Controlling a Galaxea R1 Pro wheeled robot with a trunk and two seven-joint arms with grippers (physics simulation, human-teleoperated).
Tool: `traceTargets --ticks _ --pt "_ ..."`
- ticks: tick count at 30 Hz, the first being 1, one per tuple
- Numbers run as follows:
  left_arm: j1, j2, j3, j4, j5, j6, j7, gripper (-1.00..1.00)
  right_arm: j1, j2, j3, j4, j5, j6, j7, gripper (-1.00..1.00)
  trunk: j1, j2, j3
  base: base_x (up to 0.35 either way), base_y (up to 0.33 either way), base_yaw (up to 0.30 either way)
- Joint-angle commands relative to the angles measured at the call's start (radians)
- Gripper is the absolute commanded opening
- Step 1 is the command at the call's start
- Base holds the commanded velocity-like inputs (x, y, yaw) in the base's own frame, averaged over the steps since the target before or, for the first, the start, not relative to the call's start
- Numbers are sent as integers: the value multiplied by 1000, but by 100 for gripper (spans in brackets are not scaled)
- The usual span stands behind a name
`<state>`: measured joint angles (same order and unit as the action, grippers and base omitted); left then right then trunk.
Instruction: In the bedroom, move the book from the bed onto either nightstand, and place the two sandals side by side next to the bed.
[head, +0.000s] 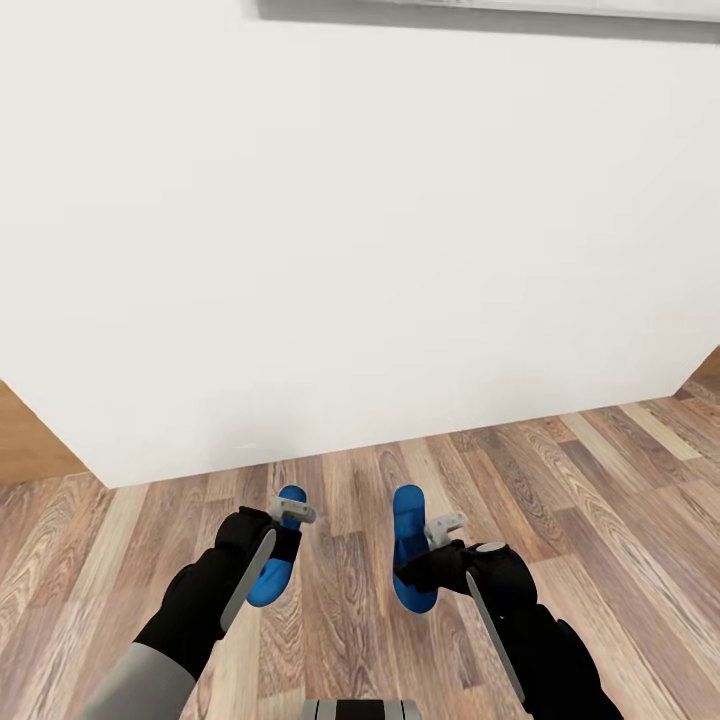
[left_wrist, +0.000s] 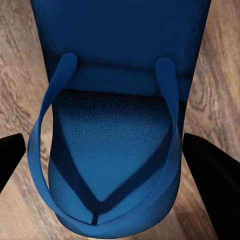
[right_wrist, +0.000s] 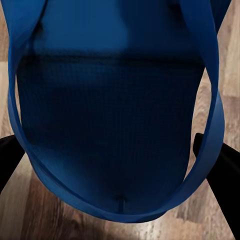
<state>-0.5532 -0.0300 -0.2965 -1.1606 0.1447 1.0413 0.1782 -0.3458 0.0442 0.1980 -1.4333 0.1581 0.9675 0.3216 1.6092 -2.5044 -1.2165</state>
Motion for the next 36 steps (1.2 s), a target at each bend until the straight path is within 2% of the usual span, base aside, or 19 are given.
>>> traceTargets --ticks 1,36 --pt "-1 0 -1 -1 10 3 10 -100 -1 0 0 -1 11 4 8 -100 0 0 1 0 0 0" --pt "-1 1 -1 -6 9 3 14 -100 -1 0 1 2 11 3 8 -100 0 0 57 0 0 0"
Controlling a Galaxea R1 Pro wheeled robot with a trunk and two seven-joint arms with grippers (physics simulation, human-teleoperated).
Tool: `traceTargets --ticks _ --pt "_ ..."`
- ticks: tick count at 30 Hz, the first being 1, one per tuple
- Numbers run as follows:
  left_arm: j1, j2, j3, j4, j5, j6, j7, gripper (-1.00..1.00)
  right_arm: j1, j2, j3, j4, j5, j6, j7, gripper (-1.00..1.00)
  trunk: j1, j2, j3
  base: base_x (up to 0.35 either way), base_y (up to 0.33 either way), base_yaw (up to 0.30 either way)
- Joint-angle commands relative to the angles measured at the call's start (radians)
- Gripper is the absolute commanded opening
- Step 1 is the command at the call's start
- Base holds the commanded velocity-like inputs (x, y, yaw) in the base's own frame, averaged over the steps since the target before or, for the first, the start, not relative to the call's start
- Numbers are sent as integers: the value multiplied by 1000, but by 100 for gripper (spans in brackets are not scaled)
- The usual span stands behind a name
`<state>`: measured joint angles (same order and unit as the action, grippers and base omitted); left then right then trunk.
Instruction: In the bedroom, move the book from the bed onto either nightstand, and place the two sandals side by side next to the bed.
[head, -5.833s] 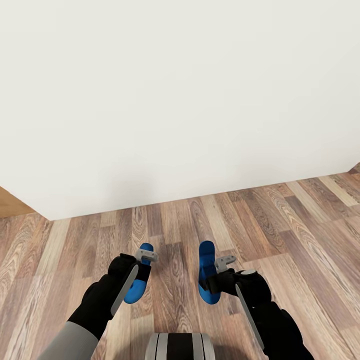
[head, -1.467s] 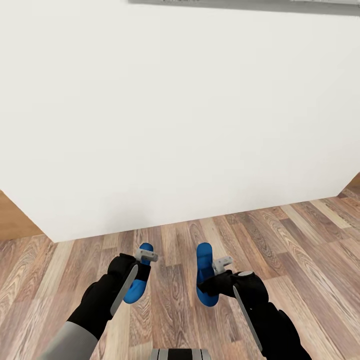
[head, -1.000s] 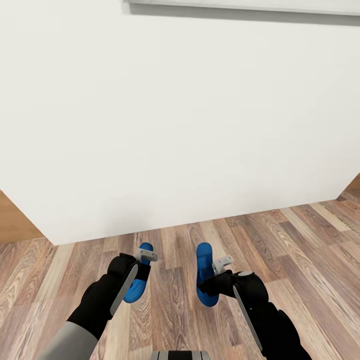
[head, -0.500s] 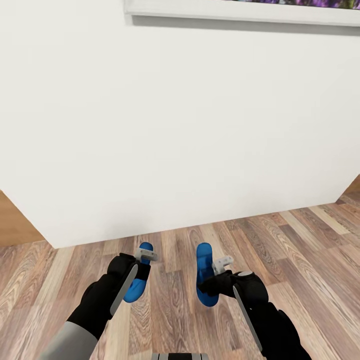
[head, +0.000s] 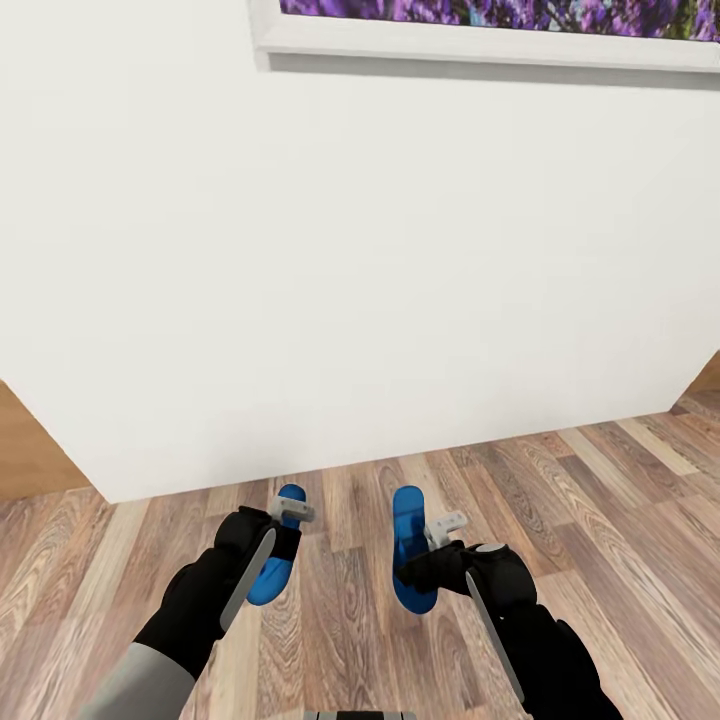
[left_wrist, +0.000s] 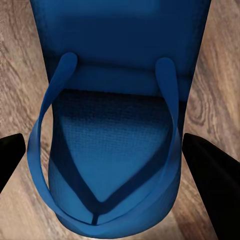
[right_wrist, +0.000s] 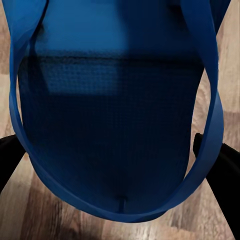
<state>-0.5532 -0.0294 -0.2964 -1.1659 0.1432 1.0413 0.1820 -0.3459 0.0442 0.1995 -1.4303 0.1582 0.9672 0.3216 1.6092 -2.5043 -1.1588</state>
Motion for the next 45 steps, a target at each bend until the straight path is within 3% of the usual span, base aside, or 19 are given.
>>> traceTargets --ticks 1,12,45 --pt "-1 0 -1 -1 10 3 11 -100 0 0 0 -1 11 3 8 -100 0 0 1 0 0 0" --pt "-1 -2 -2 1 8 3 16 -100 0 0 -1 -1 9 4 8 -100 0 0 12 0 0 0" --pt "-1 -6 -13 6 6 -5 32 -100 0 -1 -2 1 7 -2 15 -100 0 0 14 0 0 0"
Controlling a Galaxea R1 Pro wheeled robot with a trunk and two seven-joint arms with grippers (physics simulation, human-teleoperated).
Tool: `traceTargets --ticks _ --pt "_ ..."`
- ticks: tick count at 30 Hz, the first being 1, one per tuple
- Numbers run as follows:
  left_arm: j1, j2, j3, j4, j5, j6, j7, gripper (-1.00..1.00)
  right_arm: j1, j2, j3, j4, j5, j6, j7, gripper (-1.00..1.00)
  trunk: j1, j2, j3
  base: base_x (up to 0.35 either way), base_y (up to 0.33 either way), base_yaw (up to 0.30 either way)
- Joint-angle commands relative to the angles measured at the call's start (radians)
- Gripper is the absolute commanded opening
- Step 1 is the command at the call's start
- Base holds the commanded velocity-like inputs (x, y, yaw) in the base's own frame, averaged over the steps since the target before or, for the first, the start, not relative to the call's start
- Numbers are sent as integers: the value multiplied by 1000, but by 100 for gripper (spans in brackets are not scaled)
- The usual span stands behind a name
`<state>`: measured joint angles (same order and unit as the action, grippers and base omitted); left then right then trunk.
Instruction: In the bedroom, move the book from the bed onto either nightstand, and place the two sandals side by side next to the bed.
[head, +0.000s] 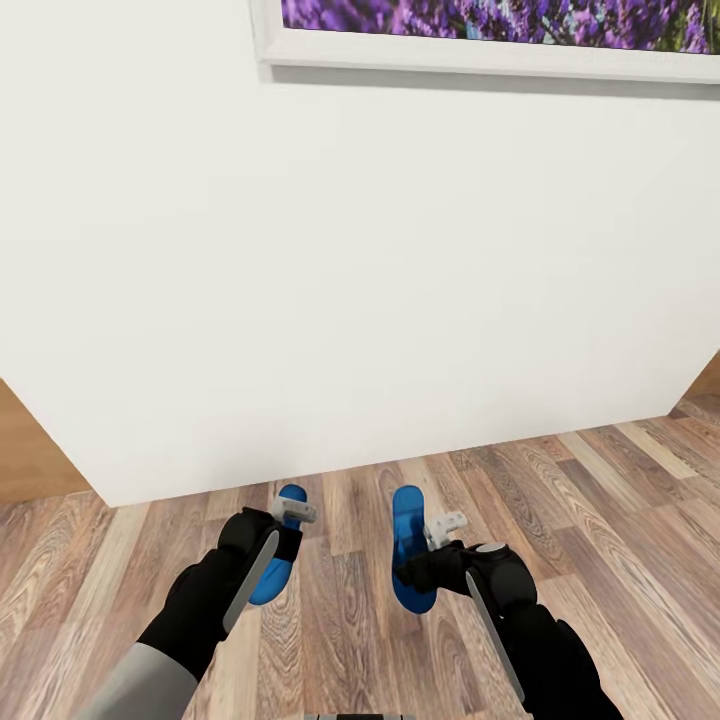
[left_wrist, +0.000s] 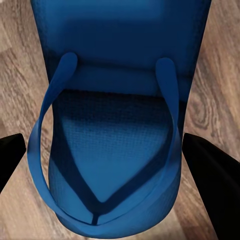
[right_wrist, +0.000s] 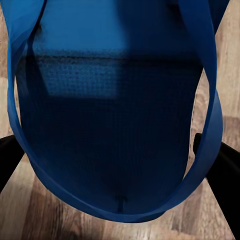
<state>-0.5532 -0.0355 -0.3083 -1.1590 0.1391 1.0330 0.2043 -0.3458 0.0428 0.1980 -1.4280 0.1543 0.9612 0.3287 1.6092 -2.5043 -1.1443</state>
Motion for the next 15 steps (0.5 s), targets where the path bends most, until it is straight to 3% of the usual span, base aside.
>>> traceTargets --ticks 1,15 --pt "-1 0 -1 -1 10 3 10 -100 -1 0 0 2 10 3 9 -100 0 0 -1 0 0 0" --pt "-1 0 -1 -1 10 2 10 -100 -1 2 0 28 17 2 3 -100 0 0 -1 0 0 0"
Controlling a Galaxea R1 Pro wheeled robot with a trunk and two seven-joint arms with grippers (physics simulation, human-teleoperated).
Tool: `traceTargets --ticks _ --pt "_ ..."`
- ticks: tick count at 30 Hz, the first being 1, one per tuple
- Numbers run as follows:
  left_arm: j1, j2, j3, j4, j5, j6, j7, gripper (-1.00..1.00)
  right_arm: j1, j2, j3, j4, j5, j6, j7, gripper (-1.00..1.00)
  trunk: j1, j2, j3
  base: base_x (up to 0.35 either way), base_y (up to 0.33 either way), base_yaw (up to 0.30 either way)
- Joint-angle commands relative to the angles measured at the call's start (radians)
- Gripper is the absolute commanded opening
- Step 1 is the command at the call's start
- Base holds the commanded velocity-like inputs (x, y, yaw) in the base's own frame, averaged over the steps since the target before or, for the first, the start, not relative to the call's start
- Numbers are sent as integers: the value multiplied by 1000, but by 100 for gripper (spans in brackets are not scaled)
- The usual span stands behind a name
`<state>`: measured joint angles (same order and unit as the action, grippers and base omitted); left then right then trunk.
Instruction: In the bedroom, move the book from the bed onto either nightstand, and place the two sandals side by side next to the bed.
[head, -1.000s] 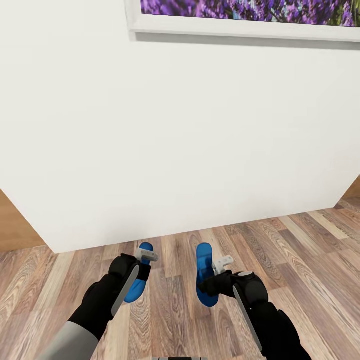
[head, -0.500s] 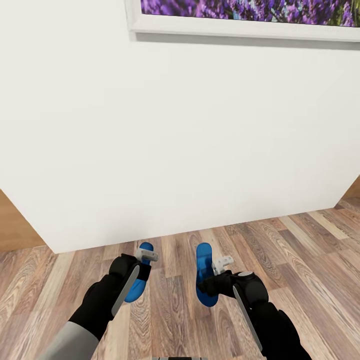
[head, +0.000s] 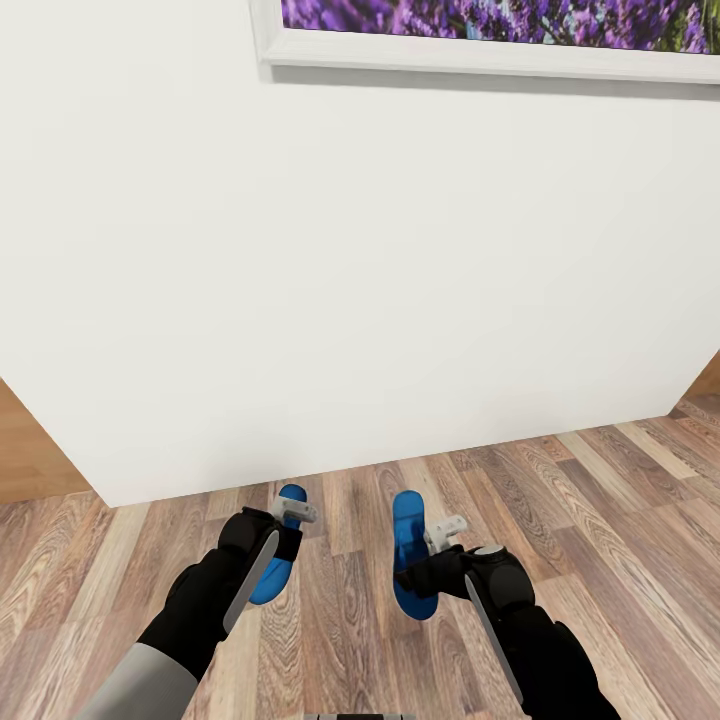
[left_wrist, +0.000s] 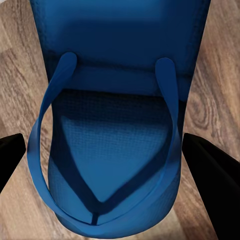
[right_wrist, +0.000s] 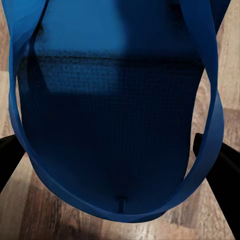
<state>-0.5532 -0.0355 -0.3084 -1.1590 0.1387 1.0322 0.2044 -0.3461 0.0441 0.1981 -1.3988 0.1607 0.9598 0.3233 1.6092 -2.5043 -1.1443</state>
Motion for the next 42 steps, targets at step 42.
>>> traceTargets --ticks 42 --pt "-1 0 -1 -1 12 6 9 -100 0 2 1 0 6 4 -33 -100 0 0 -1 19 -216 0"
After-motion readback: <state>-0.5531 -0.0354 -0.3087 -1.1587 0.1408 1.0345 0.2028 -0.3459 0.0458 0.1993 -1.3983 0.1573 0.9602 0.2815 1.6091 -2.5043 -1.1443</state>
